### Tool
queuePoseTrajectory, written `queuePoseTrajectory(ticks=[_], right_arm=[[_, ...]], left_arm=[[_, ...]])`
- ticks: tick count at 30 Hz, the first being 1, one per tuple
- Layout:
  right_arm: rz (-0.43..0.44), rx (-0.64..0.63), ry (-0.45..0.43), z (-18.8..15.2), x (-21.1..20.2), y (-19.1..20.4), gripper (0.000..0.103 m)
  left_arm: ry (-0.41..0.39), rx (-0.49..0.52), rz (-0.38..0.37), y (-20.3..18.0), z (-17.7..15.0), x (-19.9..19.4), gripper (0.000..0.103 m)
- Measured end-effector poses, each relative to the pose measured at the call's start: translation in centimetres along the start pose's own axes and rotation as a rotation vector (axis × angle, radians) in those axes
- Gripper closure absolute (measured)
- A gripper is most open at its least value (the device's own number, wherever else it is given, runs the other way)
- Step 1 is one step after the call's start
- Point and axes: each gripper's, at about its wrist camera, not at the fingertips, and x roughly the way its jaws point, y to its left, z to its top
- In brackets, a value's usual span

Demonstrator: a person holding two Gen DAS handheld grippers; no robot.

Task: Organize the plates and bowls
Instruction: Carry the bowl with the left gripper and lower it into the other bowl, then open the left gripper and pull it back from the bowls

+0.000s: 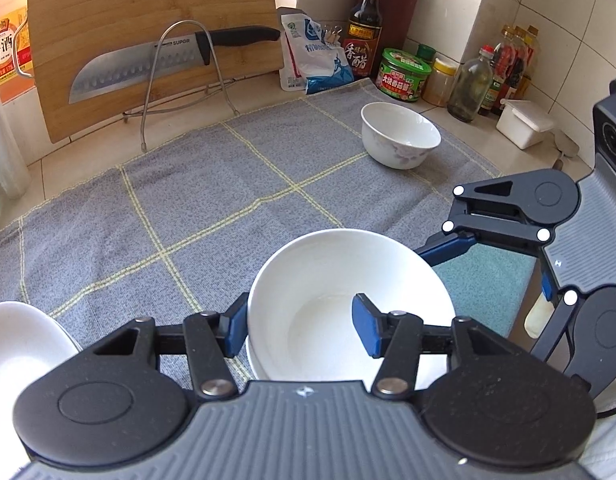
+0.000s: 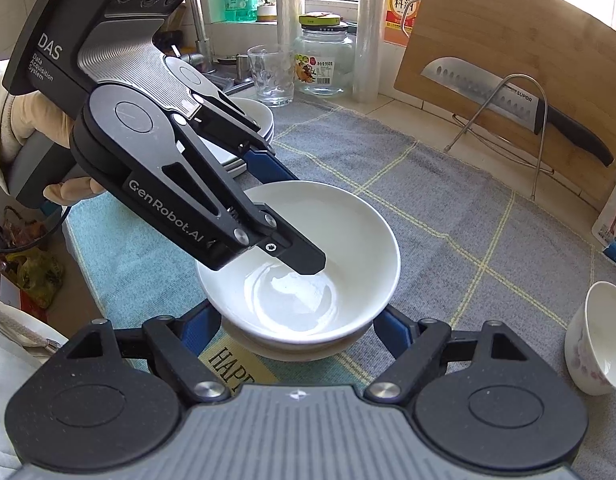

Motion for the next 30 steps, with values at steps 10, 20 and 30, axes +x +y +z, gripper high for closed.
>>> queuePoseTrajectory(ticks=[10, 20, 30], right_arm=[[0.0, 0.001, -0.041, -0.2, -0.7, 0.1, 0.006], [0.062, -0.012, -0.101, 0.0, -2.0, 1.1, 0.006], [0.03, 0.002, -0.109, -0.6, -2.8, 0.9, 0.006]], left_arm=[[-0.017, -0.004, 0.025, 0.2, -0.1, -0.3, 0.038], [-0.049, 0.001, 0.054, 0.4, 0.1, -1.0, 0.027], [-0.098, 0.015, 0.056, -0.5, 0.7, -2.0, 0.018]])
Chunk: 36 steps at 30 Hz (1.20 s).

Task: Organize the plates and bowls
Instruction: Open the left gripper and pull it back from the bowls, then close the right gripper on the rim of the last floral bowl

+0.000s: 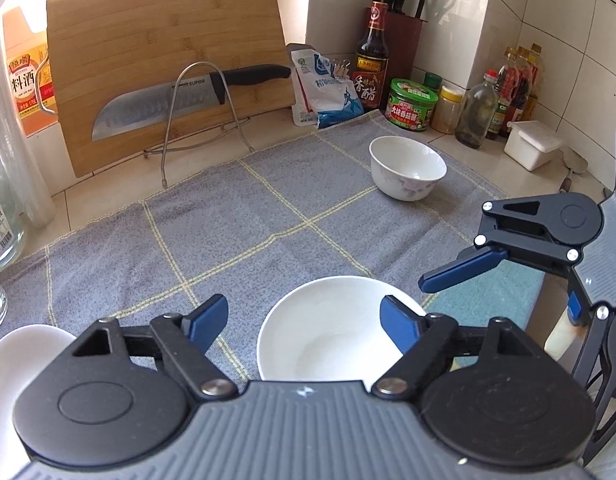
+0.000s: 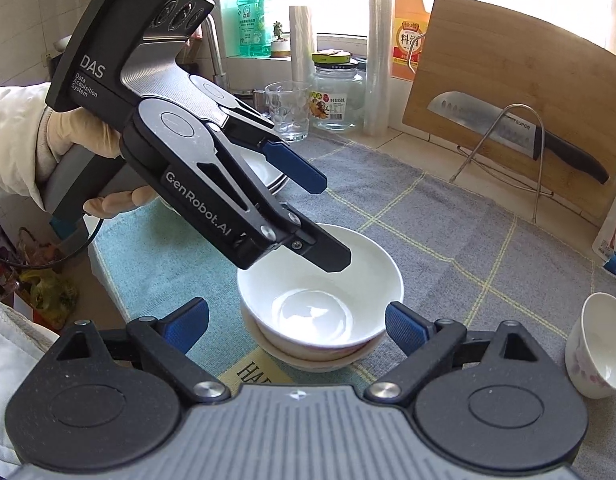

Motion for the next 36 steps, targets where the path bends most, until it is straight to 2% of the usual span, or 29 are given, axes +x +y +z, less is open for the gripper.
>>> queuePoseTrajectory(ticks=[6, 13, 19, 23, 30, 36], right_arm=[[-0.099, 0.048, -0.02, -1.1, -2.2, -2.1, 0.002], [-0.227, 0.154, -0.019, -3.5, -4.7, -6.9, 0.0], [-0.329, 0.215, 0.002, -5.2, -6.2, -10.9, 0.0], [-0.384, 0.252, 0.019, -6.1, -7.0, -14.1, 0.0], [-0.4, 0.303, 0.03, -7.1, -7.6, -19.3, 0.0], [-0.349, 0.301, 0.027, -6.6, -6.7, -22.1, 0.0]], left_arm=[[-0.041, -0.005, -0.011, -1.6, 1.0, 0.1, 0.012], [-0.038, 0.006, -0.066, -4.4, 2.3, 1.8, 0.008], [-0.075, 0.036, -0.048, -8.3, 3.8, 3.3, 0.007], [-0.11, 0.056, 0.011, -11.0, 4.9, 5.1, 0.007], [-0.13, 0.065, 0.083, -15.0, 6.0, 9.4, 0.007], [-0.123, 0.076, 0.146, -16.7, 6.5, 13.4, 0.007]])
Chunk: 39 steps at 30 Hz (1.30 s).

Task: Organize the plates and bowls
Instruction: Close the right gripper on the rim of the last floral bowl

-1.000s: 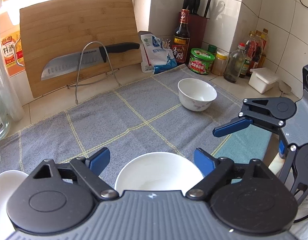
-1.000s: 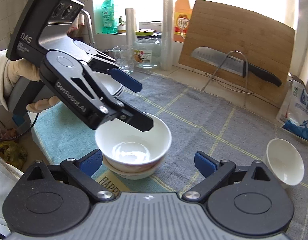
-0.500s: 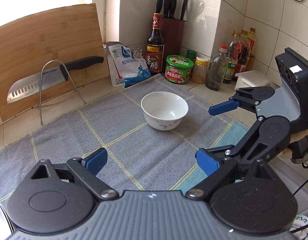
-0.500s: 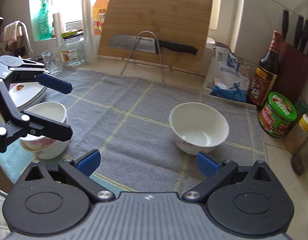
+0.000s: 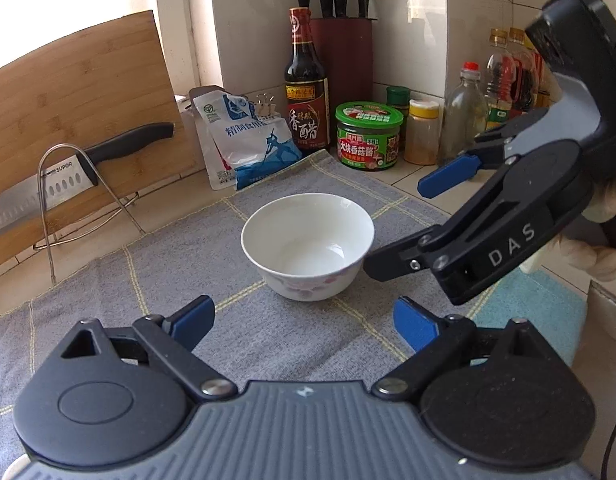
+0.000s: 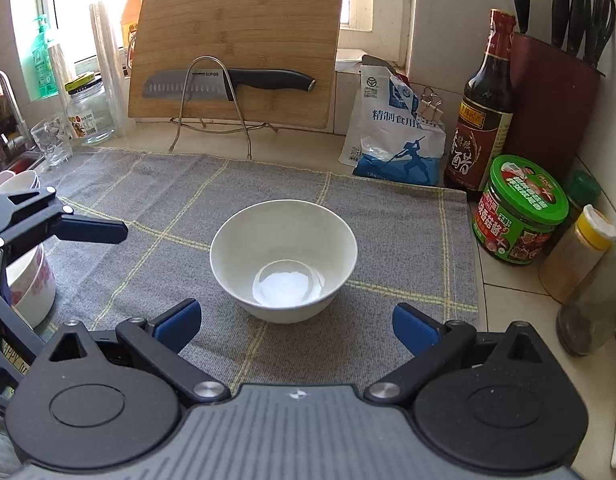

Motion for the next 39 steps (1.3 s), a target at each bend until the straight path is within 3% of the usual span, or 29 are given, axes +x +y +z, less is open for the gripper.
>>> queuePoseTrajectory(ticks=[11, 28, 33, 39], right_arm=[[0.084, -0.054, 0.031, 2.5, 3.6, -2.4, 0.001], [0.194, -0.054, 0.086, 5.1, 8.3, -3.8, 0.031], [0.211, -0.051, 0.096, 5.3, 8.7, -3.9, 0.035], [0.226, -0.04, 0.112, 5.5, 9.0, -4.2, 0.04]], left_arm=[[0.029, -0.026, 0.04, -0.8, 0.6, 4.4, 0.007], [0.015, -0.036, 0.041, -1.2, 1.2, 7.2, 0.01], [0.018, -0.048, 0.032, -1.0, 1.4, 7.6, 0.017], [0.016, -0.055, 0.027, -0.9, 1.3, 7.6, 0.017]])
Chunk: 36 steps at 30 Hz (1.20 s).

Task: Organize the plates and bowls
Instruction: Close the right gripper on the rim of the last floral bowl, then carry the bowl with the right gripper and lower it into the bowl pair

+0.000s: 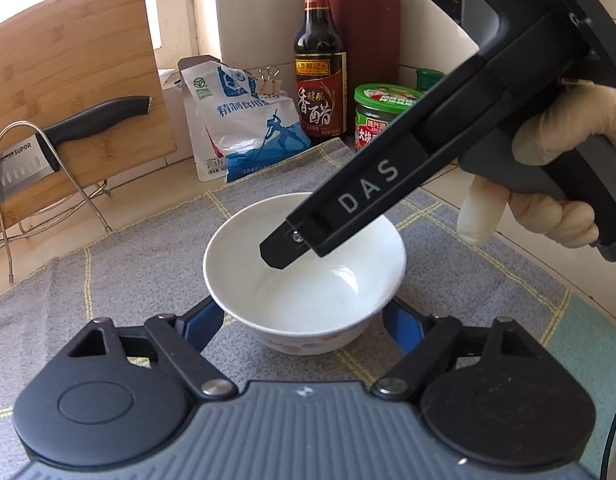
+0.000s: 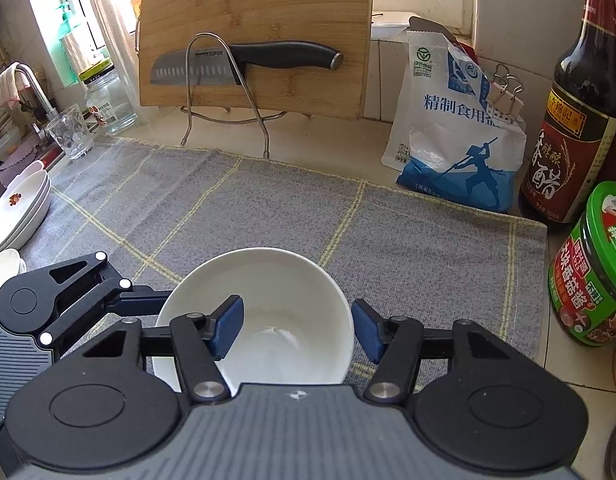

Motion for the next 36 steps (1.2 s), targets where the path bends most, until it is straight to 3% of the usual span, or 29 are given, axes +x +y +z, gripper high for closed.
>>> queuePoseTrajectory(ticks=[22, 36], right_arm=[[0.021, 0.04, 0.016, 0.3, -0.2, 0.2, 0.04], [0.022, 0.058, 0.002, 0.1, -2.7, 2.5, 0.04]], left_arm=[[0.043, 0.012, -0.016, 0.2, 0.4, -0.5, 0.017], [-0.001, 0.049, -0.033, 0.9, 0.8, -4.7, 0.017]])
